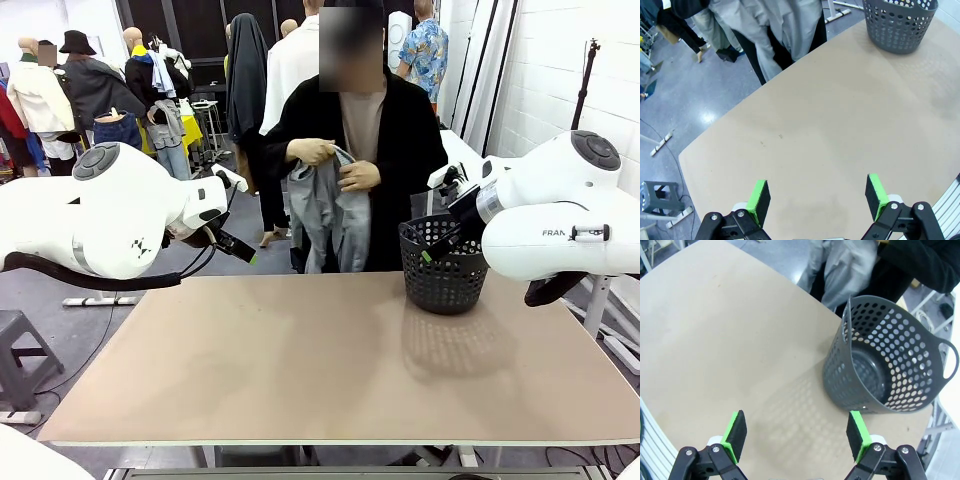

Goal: Fold the training pants.
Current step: Grab both ends of the Training pants handed by a person.

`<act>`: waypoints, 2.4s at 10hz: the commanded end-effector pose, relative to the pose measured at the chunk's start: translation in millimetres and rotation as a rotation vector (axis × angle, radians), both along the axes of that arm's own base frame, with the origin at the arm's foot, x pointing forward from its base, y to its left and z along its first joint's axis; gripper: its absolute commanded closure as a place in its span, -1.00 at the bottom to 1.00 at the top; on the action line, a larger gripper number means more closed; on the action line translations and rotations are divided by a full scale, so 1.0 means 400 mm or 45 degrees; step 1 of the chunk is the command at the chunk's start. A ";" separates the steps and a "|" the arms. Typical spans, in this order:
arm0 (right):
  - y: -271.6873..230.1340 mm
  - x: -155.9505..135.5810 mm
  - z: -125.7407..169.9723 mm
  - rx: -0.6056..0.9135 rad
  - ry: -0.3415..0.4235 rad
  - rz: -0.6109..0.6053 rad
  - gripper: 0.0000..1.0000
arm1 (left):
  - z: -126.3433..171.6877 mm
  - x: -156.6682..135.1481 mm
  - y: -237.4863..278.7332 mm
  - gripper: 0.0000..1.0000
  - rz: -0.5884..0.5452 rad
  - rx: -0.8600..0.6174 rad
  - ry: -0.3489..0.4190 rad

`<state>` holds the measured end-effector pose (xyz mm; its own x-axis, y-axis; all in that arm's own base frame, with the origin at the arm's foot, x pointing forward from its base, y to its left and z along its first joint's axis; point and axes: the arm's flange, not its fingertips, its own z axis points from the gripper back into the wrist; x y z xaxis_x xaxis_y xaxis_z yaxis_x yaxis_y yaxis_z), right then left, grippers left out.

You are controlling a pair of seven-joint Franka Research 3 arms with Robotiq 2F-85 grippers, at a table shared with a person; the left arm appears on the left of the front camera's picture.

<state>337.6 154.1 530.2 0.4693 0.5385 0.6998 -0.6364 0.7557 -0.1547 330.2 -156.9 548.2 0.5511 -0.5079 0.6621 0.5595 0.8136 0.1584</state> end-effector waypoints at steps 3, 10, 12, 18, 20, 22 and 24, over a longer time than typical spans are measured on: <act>-0.002 0.001 0.000 0.000 -0.001 -0.002 -1.00 | -0.001 0.001 0.000 -1.00 0.000 0.000 0.002; -0.002 0.001 0.000 0.000 -0.001 -0.002 -1.00 | -0.001 0.001 0.000 -1.00 0.000 0.000 0.002; -0.002 0.001 0.000 0.000 -0.001 -0.002 -1.00 | -0.001 0.001 0.000 -1.00 0.000 0.000 0.002; -0.002 0.001 0.000 0.000 -0.001 -0.002 -1.00 | -0.001 0.001 0.000 -1.00 0.000 0.000 0.002; -0.002 0.001 0.000 0.000 -0.001 -0.002 -1.00 | -0.001 0.001 0.000 -1.00 0.000 0.000 0.002; -0.002 0.001 0.000 0.000 -0.001 -0.002 -1.00 | -0.001 0.001 0.000 -1.00 0.000 0.000 0.002; -0.002 0.001 0.000 0.000 -0.001 -0.002 -1.00 | -0.001 0.001 0.000 -1.00 0.000 0.000 0.002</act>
